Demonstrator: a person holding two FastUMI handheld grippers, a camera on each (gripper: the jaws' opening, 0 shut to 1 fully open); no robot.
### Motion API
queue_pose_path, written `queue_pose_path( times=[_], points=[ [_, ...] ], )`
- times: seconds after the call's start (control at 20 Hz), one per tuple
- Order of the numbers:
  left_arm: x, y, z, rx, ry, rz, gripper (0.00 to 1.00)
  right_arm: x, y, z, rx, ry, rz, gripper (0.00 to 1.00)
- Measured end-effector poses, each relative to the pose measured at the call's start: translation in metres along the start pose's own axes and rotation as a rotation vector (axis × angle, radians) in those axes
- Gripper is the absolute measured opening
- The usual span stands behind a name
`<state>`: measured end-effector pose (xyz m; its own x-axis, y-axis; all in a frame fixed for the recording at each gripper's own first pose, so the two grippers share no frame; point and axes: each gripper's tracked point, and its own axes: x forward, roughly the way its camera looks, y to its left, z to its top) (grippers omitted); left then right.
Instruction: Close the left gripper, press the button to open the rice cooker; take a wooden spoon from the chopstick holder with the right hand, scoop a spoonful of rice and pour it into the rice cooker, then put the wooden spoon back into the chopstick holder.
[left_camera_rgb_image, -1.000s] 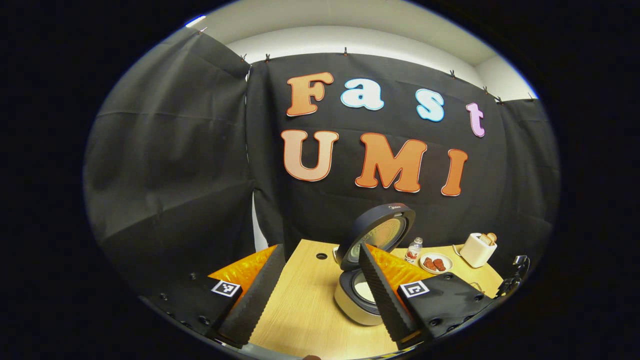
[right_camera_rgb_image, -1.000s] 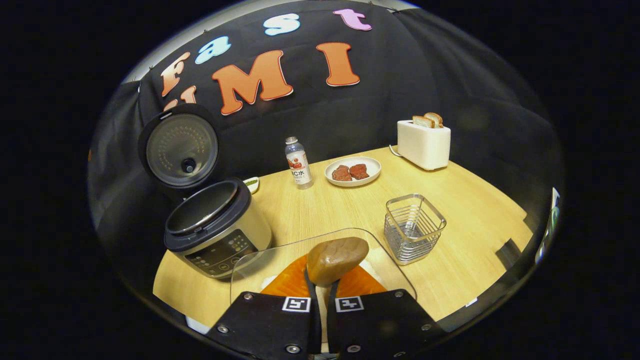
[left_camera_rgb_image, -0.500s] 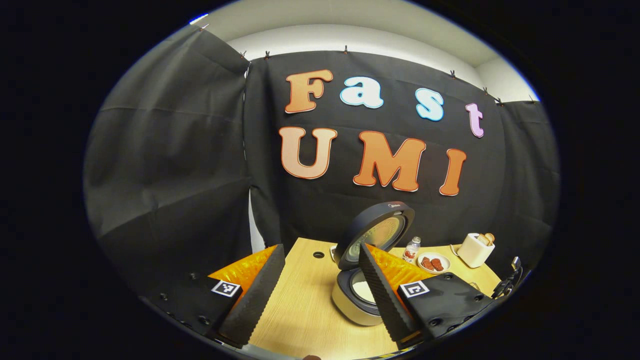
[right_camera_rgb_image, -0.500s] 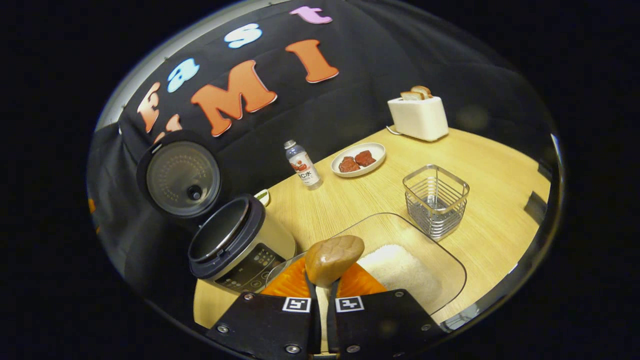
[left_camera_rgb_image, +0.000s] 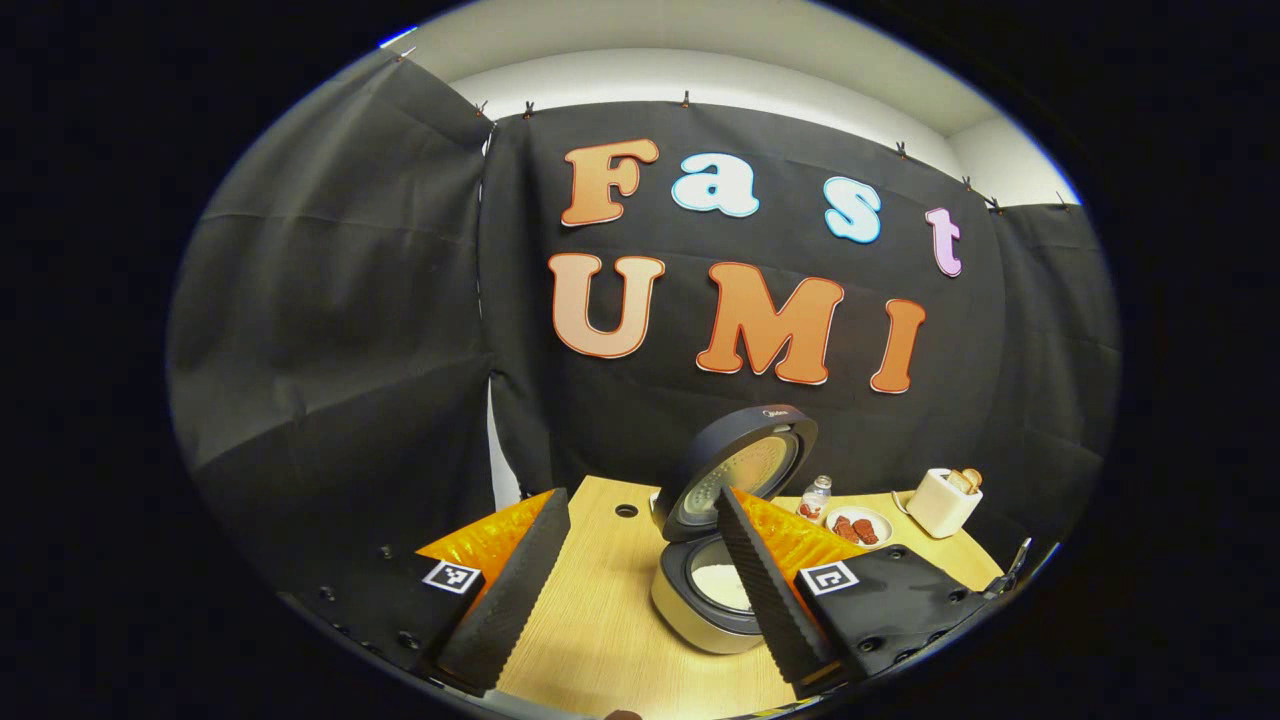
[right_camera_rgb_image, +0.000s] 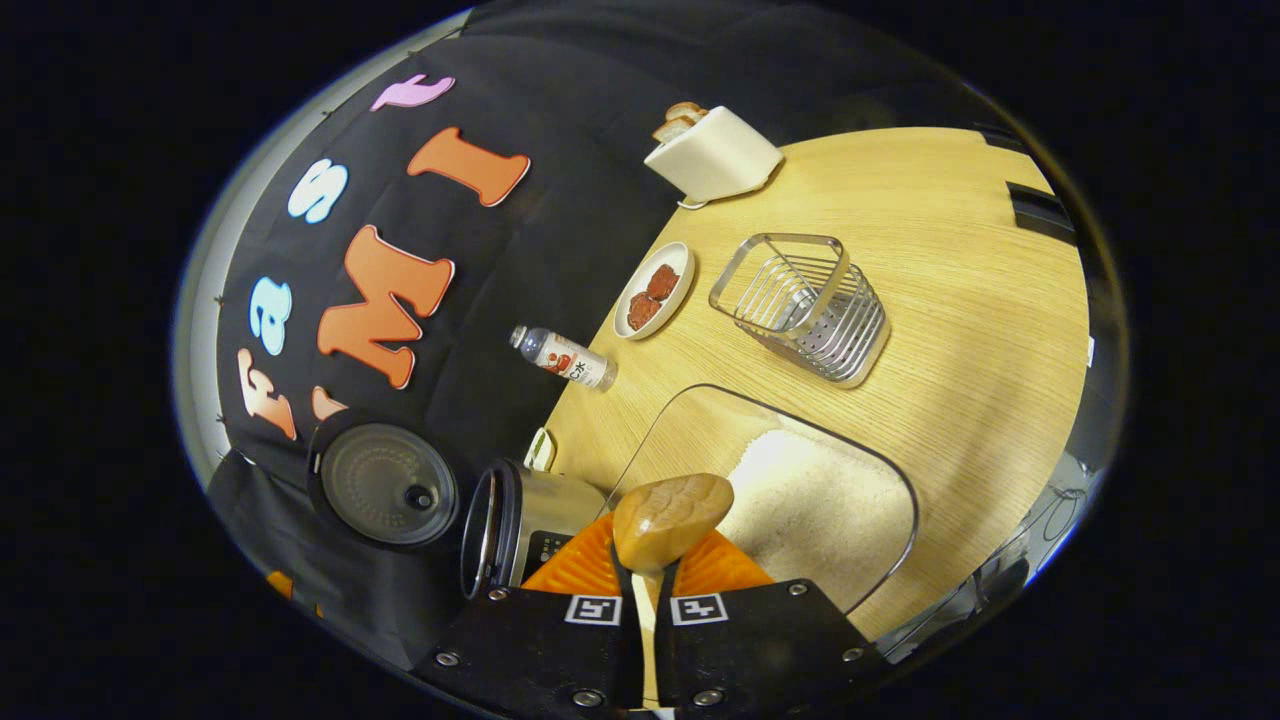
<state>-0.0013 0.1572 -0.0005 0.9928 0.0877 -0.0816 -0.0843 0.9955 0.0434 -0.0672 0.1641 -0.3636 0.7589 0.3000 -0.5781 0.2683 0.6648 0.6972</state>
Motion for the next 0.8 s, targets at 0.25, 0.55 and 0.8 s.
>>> queue_pose_path(
  times=[0.25, 0.55, 0.8],
  points=[
    [-0.003, -0.001, 0.007, 0.006, -0.02, 0.011, 1.0, -0.021, -0.003, 0.028, 0.082, -0.031, 0.028, 0.04],
    [0.0, -0.006, 0.01, 0.013, -0.029, 0.021, 1.0, -0.042, 0.001, 0.052, 0.197, -0.06, 0.054, 0.04],
    [0.006, -0.008, 0.015, 0.011, -0.04, 0.021, 1.0, -0.055, 0.017, 0.068, 0.243, -0.062, 0.082, 0.04]
  ],
)
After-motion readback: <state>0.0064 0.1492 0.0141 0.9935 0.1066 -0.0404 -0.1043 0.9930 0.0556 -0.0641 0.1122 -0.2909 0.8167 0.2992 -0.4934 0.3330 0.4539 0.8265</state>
